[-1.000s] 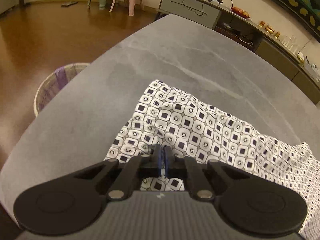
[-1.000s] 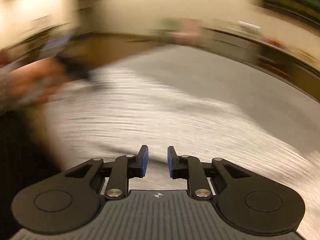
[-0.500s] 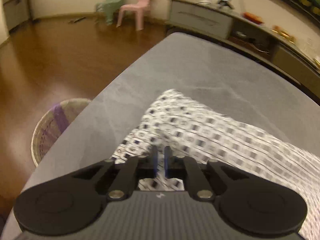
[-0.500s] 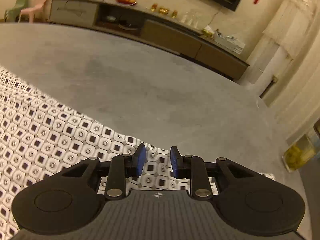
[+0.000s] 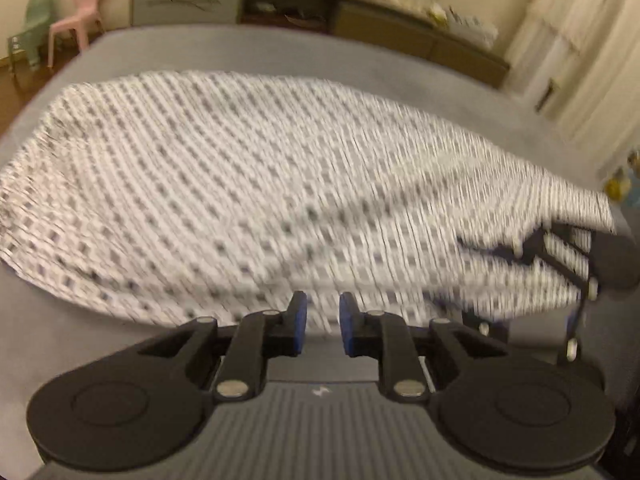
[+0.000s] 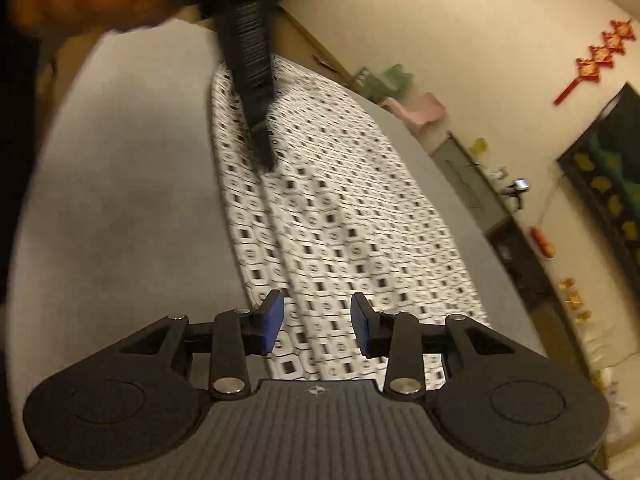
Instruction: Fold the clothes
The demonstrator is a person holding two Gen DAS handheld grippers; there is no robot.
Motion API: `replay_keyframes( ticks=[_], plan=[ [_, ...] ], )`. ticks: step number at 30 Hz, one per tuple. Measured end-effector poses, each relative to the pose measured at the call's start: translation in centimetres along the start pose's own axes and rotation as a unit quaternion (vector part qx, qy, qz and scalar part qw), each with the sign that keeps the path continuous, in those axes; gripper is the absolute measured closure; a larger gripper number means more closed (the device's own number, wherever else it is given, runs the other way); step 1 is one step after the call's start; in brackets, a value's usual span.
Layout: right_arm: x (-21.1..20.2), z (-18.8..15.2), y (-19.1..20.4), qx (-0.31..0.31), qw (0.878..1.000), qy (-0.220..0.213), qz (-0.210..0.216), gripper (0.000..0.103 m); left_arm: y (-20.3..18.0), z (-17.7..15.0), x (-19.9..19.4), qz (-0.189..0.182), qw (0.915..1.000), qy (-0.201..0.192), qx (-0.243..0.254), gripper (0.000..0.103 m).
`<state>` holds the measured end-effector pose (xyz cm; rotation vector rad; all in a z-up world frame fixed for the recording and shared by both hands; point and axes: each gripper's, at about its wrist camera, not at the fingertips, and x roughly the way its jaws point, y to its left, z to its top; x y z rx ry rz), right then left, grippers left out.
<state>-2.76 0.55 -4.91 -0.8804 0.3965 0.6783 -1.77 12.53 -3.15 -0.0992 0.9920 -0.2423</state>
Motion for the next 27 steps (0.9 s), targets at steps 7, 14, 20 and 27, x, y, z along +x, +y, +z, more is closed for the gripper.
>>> replay_keyframes(
  ticks=[7,14,20,27],
  plan=[
    [0.9,1.5,-0.6,0.017,0.999,0.030,0.004,0.103,-0.3,-0.4,0.2,0.018,0.9997,-0.006,0.013,0.085],
    [-3.6,0.1,1.3,-0.012,0.999,0.023,0.028,0.103,-0.5,-0.5,-1.2,-0.006,0.9994,0.013,0.032,0.085],
    [-3.5,-0.4,1.8,-0.006,0.999,0.004,0.048,0.103,-1.5,0.7,-7.6,-0.077,0.9878,-0.082,0.108,0.082],
    [-6.5,-4.8,-10.5,0.274,0.960,-0.005,0.048,0.085,3.8,5.4,-3.2,0.012,0.9967,-0.080,0.010,0.079]
  ],
)
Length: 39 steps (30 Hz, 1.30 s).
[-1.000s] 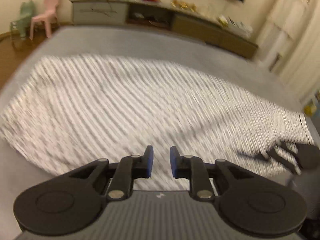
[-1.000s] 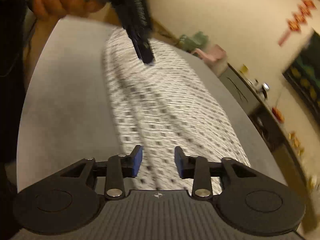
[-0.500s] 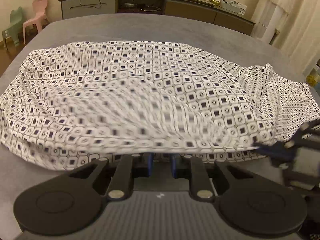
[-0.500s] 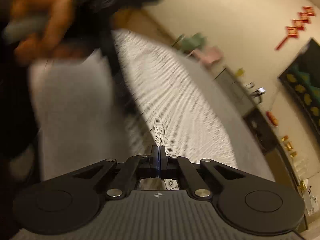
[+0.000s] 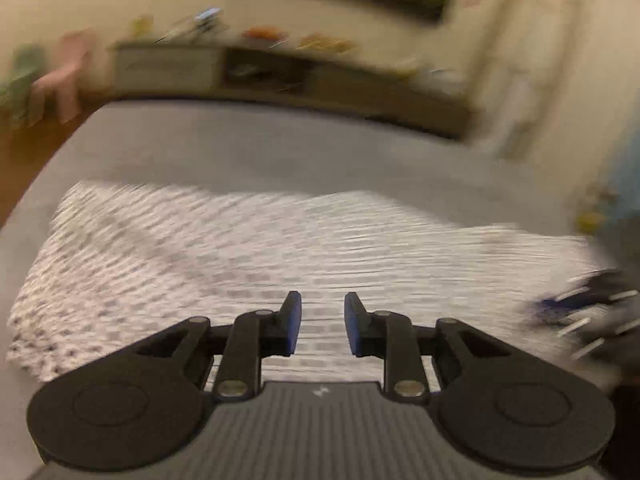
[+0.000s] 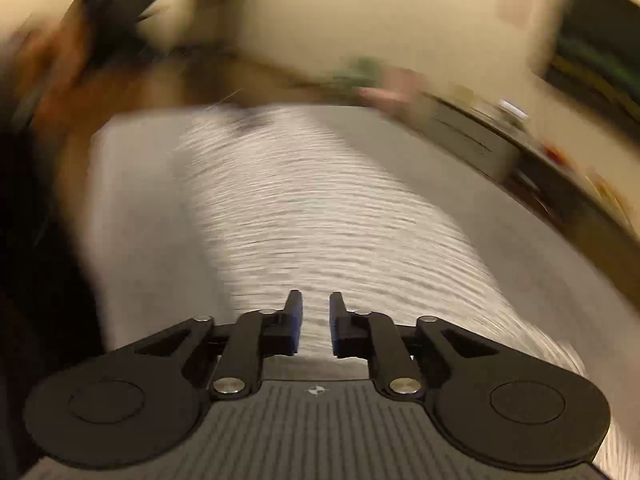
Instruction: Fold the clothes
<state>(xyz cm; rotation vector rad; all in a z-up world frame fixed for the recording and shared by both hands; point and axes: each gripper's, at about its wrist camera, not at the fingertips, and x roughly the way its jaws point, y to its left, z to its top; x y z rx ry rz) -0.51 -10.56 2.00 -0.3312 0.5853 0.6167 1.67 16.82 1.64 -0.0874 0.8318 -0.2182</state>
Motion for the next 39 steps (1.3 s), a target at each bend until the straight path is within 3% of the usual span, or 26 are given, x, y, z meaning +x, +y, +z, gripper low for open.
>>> replay_keyframes(
  ticks=[2,4,7,10,13,18,21,23,26,27,28,32,36,39],
  plan=[
    [0.2,-2.0,-5.3,0.083,0.993,0.036,-0.075,0.085,1.8,1.0,3.5,0.057,0.9978,0.028,-0.018,0.081],
    [0.1,-4.6,-9.2,0.134,0.978,0.075,-0.143,0.085,2.8,1.7,5.7,0.087,0.9954,0.036,-0.017,0.079],
    [-1.8,-8.9,-12.1,0.177,0.958,0.110,-0.199,0.085,3.9,2.8,7.8,0.109,0.9930,0.038,-0.024,0.081],
    [-3.9,-11.3,-13.5,0.194,0.950,0.119,-0.216,0.085,4.5,4.4,9.3,0.132,0.9899,0.032,-0.039,0.082],
    [-5.5,-12.7,-14.4,0.184,0.943,0.137,-0.239,0.086,5.6,5.8,10.7,0.166,0.9839,0.023,-0.060,0.082],
    [-8.6,-15.8,-15.1,0.192,0.918,0.162,-0.308,0.085,7.0,7.5,11.6,0.237,0.9674,0.022,-0.086,0.082],
    [-9.2,-16.5,-14.2,0.179,0.905,0.176,-0.344,0.084,6.8,7.7,11.0,0.248,0.9629,0.023,-0.103,0.082],
    [-9.1,-15.6,-11.5,0.125,0.907,0.168,-0.365,0.084,5.3,7.9,9.9,0.223,0.9698,0.016,-0.098,0.084],
    [-9.0,-12.1,-4.2,-0.015,0.952,0.103,-0.286,0.075,0.6,7.4,8.5,0.131,0.9894,0.001,-0.062,0.084],
    [-8.5,-11.1,-1.5,-0.069,0.961,0.090,-0.254,0.065,-1.1,7.0,8.4,0.099,0.9941,0.000,-0.045,0.082],
    [-7.9,-10.3,0.9,-0.120,0.964,0.083,-0.223,0.063,-2.8,6.5,8.3,0.076,0.9967,0.001,-0.028,0.081],
    [-4.7,-10.1,6.4,-0.239,0.955,0.104,-0.143,0.063,-7.1,5.1,8.6,0.041,0.9987,0.012,0.027,0.081],
    [-3.1,-10.2,7.4,-0.285,0.941,0.119,-0.142,0.064,-8.1,4.6,8.8,0.029,0.9985,0.019,0.043,0.082],
    [-2.5,-9.6,7.0,-0.282,0.939,0.135,-0.142,0.065,-8.0,4.4,9.0,0.023,0.9985,0.023,0.044,0.082]
  ],
)
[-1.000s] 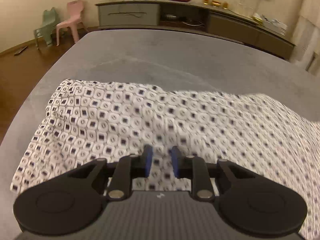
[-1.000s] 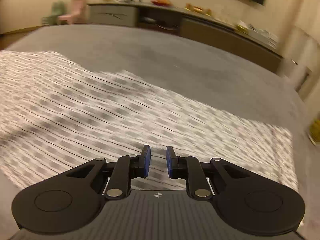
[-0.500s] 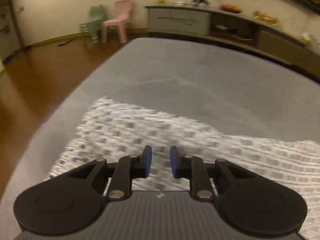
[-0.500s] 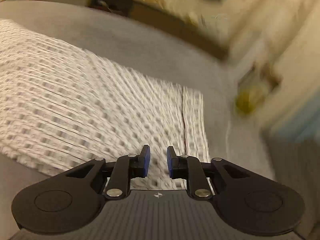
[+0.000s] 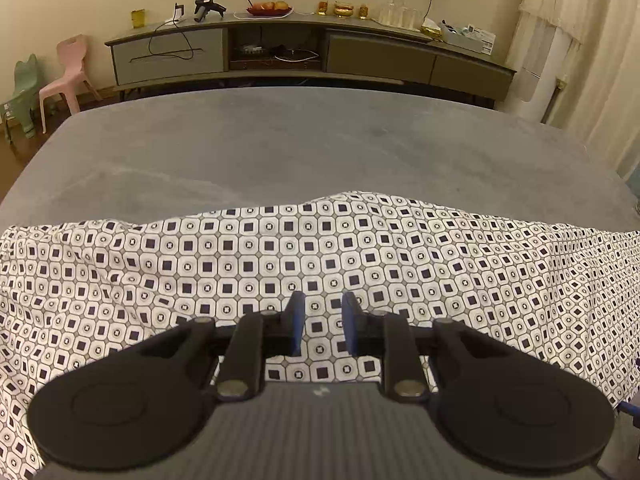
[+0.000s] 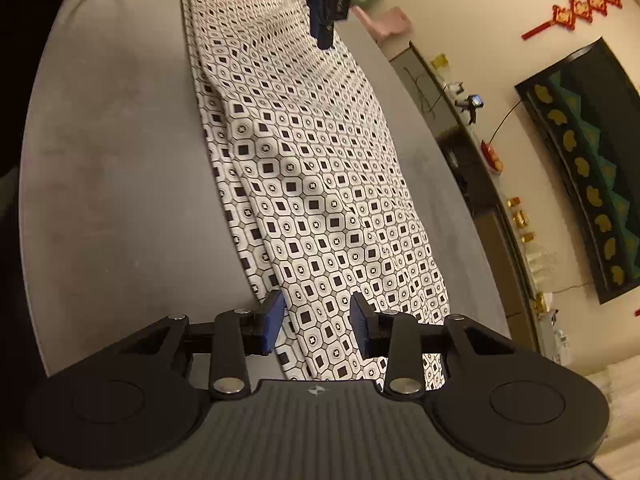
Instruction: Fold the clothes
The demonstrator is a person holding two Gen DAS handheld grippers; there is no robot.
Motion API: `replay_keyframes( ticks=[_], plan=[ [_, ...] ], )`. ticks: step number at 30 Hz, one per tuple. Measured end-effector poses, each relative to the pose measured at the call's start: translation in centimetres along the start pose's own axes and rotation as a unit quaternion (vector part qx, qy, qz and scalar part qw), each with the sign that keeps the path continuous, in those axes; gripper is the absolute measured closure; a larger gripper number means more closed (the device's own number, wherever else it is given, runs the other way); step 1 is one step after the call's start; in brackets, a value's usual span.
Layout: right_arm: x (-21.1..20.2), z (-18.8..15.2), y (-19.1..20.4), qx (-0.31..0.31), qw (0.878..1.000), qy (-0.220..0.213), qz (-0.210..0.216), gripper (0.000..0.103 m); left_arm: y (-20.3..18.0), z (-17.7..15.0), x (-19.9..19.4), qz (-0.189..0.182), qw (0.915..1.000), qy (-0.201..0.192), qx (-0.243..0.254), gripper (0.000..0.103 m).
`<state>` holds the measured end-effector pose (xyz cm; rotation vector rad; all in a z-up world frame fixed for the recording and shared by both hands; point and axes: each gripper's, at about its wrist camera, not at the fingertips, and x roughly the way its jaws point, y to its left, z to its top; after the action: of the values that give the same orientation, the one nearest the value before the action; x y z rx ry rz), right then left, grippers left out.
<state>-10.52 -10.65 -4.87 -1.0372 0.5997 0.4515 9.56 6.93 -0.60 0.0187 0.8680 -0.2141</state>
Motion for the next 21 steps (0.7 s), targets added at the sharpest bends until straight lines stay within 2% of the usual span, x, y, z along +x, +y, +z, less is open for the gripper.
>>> replay_keyframes(
  ticks=[5,7,8,10,13,15,19,21],
  plan=[
    [0.5,1.1,-0.7,-0.013,0.999,0.023,0.021,0.066,0.3,-0.5,-0.2,-0.006,1.0000,0.001,0.000,0.082],
    [1.1,1.3,-0.7,-0.021,0.999,0.034,0.032,0.086,0.3,-0.2,-0.3,-0.009,1.0000,-0.002,0.001,0.082],
    [1.3,1.2,-0.6,-0.026,0.998,0.038,0.031,0.103,0.3,0.0,-0.3,-0.009,1.0000,-0.003,0.001,0.082],
    [1.3,1.1,-0.4,-0.035,0.998,0.040,0.027,0.103,0.5,0.2,-0.7,-0.010,0.9999,-0.009,0.001,0.082],
    [-2.9,1.3,0.8,-0.028,0.999,0.013,0.025,0.103,0.9,0.5,-1.0,-0.014,0.9998,-0.015,-0.002,0.082],
    [-3.4,0.6,2.0,-0.030,0.999,0.018,0.037,0.103,1.1,0.5,-0.3,-0.007,0.9999,-0.007,0.001,0.082],
    [-3.4,-0.5,0.9,0.035,0.996,0.017,0.075,0.103,1.5,0.2,1.6,0.024,0.9995,0.019,0.002,0.082],
    [-4.2,-1.3,-1.2,0.092,0.991,0.003,0.097,0.088,2.0,0.0,1.9,0.038,0.9990,0.025,0.003,0.082]
  ],
)
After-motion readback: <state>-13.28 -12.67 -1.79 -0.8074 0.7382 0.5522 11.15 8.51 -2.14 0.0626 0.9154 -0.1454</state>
